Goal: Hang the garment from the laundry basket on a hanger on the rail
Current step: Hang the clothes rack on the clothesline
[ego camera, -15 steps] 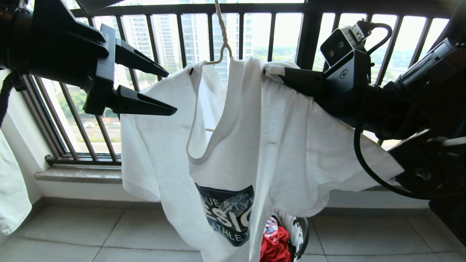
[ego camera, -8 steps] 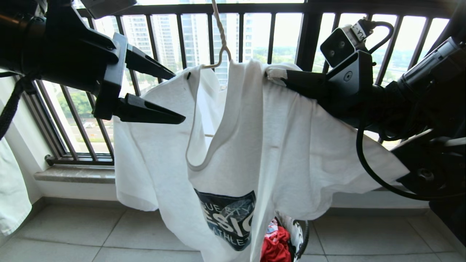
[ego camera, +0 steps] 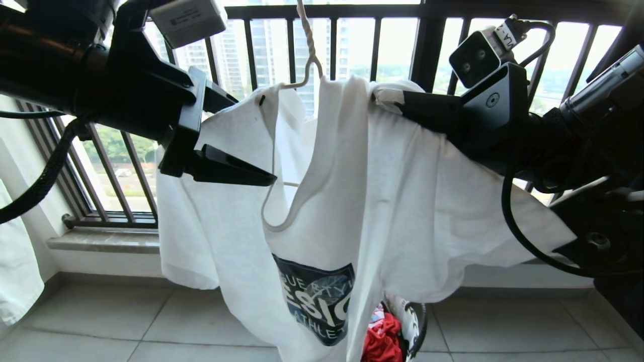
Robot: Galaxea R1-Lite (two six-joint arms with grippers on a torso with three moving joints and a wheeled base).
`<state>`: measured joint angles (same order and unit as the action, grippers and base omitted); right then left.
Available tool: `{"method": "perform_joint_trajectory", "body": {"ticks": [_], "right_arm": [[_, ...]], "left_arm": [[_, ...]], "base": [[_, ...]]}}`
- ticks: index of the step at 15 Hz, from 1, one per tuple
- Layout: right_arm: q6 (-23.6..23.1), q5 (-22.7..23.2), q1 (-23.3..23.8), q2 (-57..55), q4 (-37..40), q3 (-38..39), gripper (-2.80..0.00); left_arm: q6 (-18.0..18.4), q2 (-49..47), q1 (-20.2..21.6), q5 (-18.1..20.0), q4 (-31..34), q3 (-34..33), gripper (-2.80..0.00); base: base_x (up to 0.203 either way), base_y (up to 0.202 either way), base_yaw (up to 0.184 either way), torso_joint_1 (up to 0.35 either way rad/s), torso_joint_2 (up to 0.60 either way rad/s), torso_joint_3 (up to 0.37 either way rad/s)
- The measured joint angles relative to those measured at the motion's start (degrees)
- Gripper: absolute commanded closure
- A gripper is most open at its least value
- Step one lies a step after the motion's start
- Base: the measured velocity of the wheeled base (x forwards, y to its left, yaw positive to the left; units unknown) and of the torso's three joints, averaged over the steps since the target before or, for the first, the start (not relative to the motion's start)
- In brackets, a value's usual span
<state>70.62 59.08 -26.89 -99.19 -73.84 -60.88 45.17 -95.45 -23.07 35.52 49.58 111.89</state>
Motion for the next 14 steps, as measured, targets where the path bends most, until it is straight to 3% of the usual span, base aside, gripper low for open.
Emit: {"method": "perform_joint_trajectory", "body": {"ticks": [4, 5, 14], "right_arm": [[0.6, 0.3, 0.1, 0.2, 0.0, 0.0, 0.0], [1.6, 0.4, 0.3, 0.2, -0.1, -0.1, 0.0], [2.8, 0.7, 1.0, 0.2, -1.4, -0.4, 0.0]], "left_arm": [[0.0, -0.9, -0.9, -0.1, -0.3, 0.1, -2.8], [0.0, -1.0, -0.9, -0.2, -0.2, 0.0, 0.0], [0.3, -1.3, -0.9, -0.3, -0.1, 0.0, 0.0]], "base": [[0.0, 0.0, 0.0, 0.0, 0.0, 0.0], [0.0, 0.0, 0.0, 0.0, 0.0, 0.0], [0.0, 0.0, 0.0, 0.0, 0.0, 0.0]]}}
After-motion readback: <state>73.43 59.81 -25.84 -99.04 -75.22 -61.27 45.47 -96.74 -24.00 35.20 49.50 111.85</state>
